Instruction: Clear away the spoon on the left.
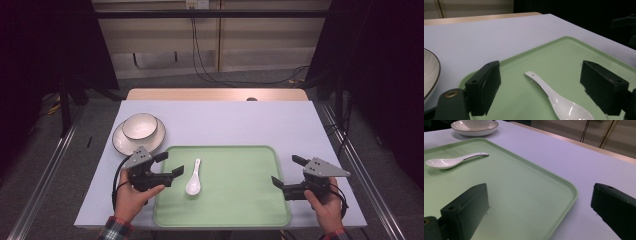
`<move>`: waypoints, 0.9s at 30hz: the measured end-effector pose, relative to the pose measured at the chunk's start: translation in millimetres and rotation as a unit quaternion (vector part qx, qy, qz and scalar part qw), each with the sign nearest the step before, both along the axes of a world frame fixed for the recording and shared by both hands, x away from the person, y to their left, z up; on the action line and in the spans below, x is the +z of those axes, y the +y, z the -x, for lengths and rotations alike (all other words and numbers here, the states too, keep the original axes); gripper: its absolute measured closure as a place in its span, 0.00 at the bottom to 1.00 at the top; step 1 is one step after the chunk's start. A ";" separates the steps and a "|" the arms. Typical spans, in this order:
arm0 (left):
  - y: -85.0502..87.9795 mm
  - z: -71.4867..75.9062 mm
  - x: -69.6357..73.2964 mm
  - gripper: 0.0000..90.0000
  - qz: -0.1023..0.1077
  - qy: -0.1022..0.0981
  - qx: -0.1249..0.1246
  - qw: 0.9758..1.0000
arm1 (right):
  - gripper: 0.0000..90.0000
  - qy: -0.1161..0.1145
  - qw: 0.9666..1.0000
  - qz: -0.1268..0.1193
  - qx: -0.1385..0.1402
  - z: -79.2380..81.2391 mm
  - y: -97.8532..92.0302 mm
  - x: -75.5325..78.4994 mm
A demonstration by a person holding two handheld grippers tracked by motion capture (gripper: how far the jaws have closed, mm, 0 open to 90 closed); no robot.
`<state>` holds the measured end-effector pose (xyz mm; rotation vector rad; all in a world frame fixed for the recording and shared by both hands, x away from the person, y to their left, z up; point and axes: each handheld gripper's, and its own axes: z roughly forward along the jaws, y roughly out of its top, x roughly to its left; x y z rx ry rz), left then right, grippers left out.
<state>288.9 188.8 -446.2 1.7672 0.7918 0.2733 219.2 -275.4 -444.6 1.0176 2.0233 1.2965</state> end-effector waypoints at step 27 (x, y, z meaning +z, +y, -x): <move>28.5 -7.0 -1.1 0.00 0.021 0.010 0.011 1.000 | 0.01 -0.001 1.000 -0.003 0.001 -1.4 -1.1 0.2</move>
